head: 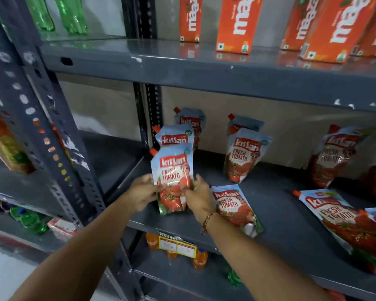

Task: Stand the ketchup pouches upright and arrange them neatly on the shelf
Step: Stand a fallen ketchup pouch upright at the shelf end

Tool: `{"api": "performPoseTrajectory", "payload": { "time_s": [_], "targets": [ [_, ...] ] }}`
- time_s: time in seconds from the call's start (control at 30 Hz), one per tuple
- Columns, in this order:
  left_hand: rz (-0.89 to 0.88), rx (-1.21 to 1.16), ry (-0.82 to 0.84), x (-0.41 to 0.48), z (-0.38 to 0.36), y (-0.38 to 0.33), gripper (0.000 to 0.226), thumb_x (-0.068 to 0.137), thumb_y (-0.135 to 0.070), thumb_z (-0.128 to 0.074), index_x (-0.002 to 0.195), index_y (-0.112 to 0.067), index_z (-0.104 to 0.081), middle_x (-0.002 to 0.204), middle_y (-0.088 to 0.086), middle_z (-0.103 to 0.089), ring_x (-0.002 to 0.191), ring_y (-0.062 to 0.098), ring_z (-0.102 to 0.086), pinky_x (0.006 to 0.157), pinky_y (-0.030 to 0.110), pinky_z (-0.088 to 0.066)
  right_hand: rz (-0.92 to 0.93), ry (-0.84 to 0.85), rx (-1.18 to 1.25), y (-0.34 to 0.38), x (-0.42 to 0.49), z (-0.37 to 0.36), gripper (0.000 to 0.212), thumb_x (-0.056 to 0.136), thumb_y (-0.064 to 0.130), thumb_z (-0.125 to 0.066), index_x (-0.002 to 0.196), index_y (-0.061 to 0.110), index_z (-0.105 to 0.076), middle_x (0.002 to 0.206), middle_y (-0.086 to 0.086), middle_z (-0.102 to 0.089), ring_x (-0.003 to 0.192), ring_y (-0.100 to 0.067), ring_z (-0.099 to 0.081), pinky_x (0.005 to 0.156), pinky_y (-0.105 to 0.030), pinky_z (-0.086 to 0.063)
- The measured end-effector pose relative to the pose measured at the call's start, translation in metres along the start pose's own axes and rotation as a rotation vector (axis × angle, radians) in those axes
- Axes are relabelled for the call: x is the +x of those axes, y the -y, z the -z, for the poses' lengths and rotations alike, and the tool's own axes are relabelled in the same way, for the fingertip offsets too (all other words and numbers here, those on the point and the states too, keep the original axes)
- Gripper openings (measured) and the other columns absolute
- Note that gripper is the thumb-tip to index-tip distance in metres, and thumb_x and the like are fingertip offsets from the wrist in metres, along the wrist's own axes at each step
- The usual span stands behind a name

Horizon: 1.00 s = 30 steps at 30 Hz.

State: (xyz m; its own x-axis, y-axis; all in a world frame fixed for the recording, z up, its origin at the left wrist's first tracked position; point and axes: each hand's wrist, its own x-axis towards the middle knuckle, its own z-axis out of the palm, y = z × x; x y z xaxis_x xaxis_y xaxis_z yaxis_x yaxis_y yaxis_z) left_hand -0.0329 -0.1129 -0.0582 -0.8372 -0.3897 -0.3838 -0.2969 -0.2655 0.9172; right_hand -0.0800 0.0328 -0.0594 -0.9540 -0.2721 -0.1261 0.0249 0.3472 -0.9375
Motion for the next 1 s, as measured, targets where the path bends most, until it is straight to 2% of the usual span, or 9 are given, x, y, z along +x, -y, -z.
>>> {"api": "performPoseTrajectory", "payload": {
  "time_s": [0.1, 0.2, 0.4, 0.53, 0.67, 0.77, 0.83, 0.93, 1.0],
  "targets": [
    [-0.246, 0.031, 0.031, -0.001, 0.003, -0.02, 0.034, 0.079, 0.015, -0.063, 0.104, -0.007, -0.059, 0.101, 0.008, -0.067, 0.092, 0.021, -0.065, 0.069, 0.024, -0.059, 0.157, -0.032, -0.031, -0.001, 0.011, -0.005, 0.039, 0.079, 0.019, -0.057, 0.118, 0.022, -0.052, 0.119, -0.006, -0.063, 0.11, -0.022, -0.061, 0.093, -0.042, -0.053],
    [-0.266, 0.209, 0.022, 0.002, 0.003, -0.02, 0.038, 0.078, 0.016, -0.064, 0.111, -0.002, -0.058, 0.104, 0.011, -0.068, 0.099, 0.026, -0.065, 0.081, 0.027, -0.057, 0.125, 0.007, -0.134, -0.003, 0.012, -0.001, 0.031, 0.081, 0.006, -0.055, 0.112, 0.009, -0.052, 0.119, -0.011, -0.062, 0.11, -0.025, -0.059, 0.095, -0.038, -0.05],
    [0.174, 0.656, -0.054, 0.001, -0.001, -0.012, 0.038, 0.084, -0.034, -0.068, 0.097, -0.007, -0.045, 0.097, 0.01, -0.054, 0.09, 0.023, -0.058, 0.082, 0.035, -0.054, 0.095, 0.089, -0.223, -0.006, 0.014, 0.003, 0.034, 0.078, 0.005, -0.057, 0.112, 0.009, -0.052, 0.119, -0.012, -0.063, 0.111, -0.028, -0.059, 0.094, -0.043, -0.051],
    [0.371, 0.829, 0.12, -0.006, -0.017, -0.016, 0.032, 0.086, -0.037, -0.064, 0.083, -0.006, -0.054, 0.069, 0.003, -0.055, 0.053, 0.011, -0.06, 0.046, 0.016, -0.052, 0.063, 0.085, -0.463, -0.008, 0.013, 0.021, 0.047, 0.078, -0.001, -0.05, 0.125, 0.005, -0.049, 0.132, -0.017, -0.05, 0.122, -0.035, -0.05, 0.102, -0.04, -0.045],
    [0.555, 0.606, 0.386, -0.013, -0.055, -0.007, 0.038, 0.093, -0.039, -0.052, 0.096, -0.002, -0.06, 0.082, 0.01, -0.066, 0.061, 0.016, -0.07, 0.045, 0.016, -0.053, -0.113, -0.106, -0.785, -0.007, 0.011, 0.05, 0.047, 0.086, 0.022, -0.048, 0.13, 0.007, -0.047, 0.139, -0.014, -0.046, 0.129, -0.037, -0.041, 0.106, -0.047, -0.038],
    [0.582, 0.342, 0.391, -0.01, -0.082, 0.009, 0.055, 0.096, -0.032, -0.048, 0.137, 0.003, -0.04, 0.114, 0.019, -0.064, 0.109, 0.03, -0.062, 0.078, 0.028, -0.055, -0.345, -0.098, -0.792, -0.014, 0.011, 0.08, 0.056, 0.089, 0.025, -0.044, 0.141, 0.009, -0.033, 0.147, -0.012, -0.036, 0.134, -0.037, -0.035, 0.107, -0.051, -0.035],
    [0.579, 0.229, 0.41, -0.01, -0.097, 0.014, 0.045, 0.097, -0.026, -0.049, 0.136, -0.003, -0.042, 0.134, 0.021, -0.055, 0.13, 0.034, -0.049, 0.099, 0.038, -0.044, -0.381, -0.091, -0.655, -0.022, 0.011, 0.094, 0.05, 0.089, 0.022, -0.043, 0.137, 0.007, -0.04, 0.144, -0.015, -0.044, 0.129, -0.034, -0.045, 0.104, -0.042, -0.041],
    [0.561, 0.116, 0.417, -0.006, -0.119, 0.022, 0.013, 0.096, -0.017, -0.052, 0.099, -0.004, -0.055, 0.1, 0.015, -0.064, 0.102, 0.029, -0.062, 0.102, 0.042, -0.043, -0.356, -0.17, -0.461, -0.026, 0.005, 0.105, 0.039, 0.09, 0.016, -0.043, 0.125, 0.002, -0.052, 0.134, -0.019, -0.055, 0.12, -0.034, -0.055, 0.097, -0.036, -0.046],
    [0.518, 0.067, 0.37, -0.006, -0.128, 0.024, 0.008, 0.094, -0.01, -0.054, 0.094, -0.002, -0.055, 0.087, 0.012, -0.061, 0.079, 0.024, -0.06, 0.085, 0.04, -0.05, -0.304, -0.229, -0.368, -0.026, 0.002, 0.105, 0.034, 0.089, 0.013, -0.045, 0.117, -0.001, -0.056, 0.127, -0.021, -0.059, 0.115, -0.036, -0.057, 0.094, -0.036, -0.047]
  ]
}}
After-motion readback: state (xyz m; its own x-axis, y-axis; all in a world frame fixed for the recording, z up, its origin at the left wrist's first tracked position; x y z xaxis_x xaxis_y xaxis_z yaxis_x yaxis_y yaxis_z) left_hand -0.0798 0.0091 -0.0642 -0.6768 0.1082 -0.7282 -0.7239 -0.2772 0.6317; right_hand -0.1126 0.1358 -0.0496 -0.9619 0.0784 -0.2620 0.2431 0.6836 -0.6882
